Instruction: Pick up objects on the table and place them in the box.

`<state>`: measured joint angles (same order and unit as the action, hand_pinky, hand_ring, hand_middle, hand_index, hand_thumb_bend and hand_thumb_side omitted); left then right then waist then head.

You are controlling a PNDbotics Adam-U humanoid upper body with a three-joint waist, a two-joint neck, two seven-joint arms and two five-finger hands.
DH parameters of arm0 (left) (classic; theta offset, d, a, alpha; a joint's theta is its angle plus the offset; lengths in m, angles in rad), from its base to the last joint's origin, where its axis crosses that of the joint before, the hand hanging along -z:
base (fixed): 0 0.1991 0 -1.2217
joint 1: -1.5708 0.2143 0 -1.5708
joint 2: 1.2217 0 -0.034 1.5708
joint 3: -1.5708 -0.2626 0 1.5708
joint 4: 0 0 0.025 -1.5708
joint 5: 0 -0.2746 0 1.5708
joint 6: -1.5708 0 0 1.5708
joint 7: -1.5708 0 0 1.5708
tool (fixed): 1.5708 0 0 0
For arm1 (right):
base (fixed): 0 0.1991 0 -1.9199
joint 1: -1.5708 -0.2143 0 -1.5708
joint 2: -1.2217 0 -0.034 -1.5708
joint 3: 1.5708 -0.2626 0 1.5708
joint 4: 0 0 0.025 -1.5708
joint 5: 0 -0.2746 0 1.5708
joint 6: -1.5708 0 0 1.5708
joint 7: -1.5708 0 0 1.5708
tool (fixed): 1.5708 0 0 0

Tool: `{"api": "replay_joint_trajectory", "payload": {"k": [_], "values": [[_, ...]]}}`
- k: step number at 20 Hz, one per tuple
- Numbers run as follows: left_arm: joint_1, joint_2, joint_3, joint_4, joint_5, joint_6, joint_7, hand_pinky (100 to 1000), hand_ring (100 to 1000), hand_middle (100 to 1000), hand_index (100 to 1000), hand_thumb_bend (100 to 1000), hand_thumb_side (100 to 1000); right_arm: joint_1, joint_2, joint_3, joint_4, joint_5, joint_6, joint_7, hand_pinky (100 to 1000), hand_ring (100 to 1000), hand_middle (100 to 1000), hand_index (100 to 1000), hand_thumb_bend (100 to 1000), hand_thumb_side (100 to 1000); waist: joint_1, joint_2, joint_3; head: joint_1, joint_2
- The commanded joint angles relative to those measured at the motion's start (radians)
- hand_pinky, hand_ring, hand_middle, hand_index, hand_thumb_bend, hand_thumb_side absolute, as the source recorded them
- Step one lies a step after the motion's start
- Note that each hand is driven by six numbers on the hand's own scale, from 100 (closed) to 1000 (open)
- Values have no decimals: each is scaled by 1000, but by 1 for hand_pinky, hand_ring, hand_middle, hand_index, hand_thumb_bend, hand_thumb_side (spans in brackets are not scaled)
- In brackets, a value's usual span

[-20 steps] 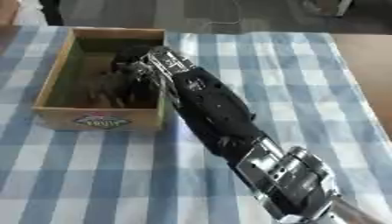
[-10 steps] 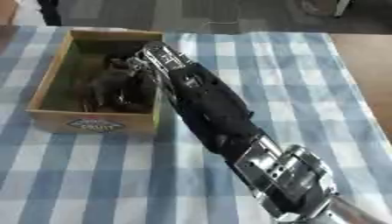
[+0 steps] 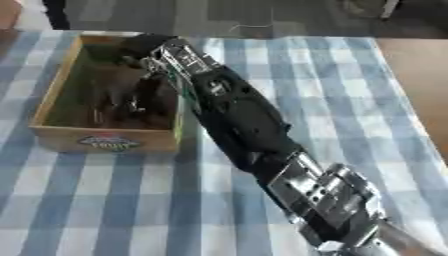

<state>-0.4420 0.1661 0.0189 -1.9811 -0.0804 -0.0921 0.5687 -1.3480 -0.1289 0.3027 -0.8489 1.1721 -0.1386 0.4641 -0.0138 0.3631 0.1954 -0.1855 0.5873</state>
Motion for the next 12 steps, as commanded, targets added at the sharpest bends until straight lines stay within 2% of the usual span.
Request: {"api": "replay_joint_trajectory", "payload": {"k": [1,5,9,12], "values": [[-8,4,3,-19,-2,0,2,782,836,788,670,100,616,-32,-41,-4,-73,-24,15,-10,843,907,795,910,433,292,10,-30,-3,7,4],[-7,5,6,-19,-5,1,6,782,835,787,670,100,616,-21,-94,2,-168,-111,37,-26,822,883,768,895,430,248,17,-36,-10,15,9],[-3,5,11,-19,-8,2,12,782,835,787,671,100,616,2,-164,21,-284,-210,63,-63,797,857,745,881,445,352,27,-43,-25,29,14],[-4,6,12,-19,-10,2,14,781,834,786,673,100,617,34,-210,23,-376,-291,110,-117,766,831,706,842,449,425,35,-48,-35,34,19]]}}
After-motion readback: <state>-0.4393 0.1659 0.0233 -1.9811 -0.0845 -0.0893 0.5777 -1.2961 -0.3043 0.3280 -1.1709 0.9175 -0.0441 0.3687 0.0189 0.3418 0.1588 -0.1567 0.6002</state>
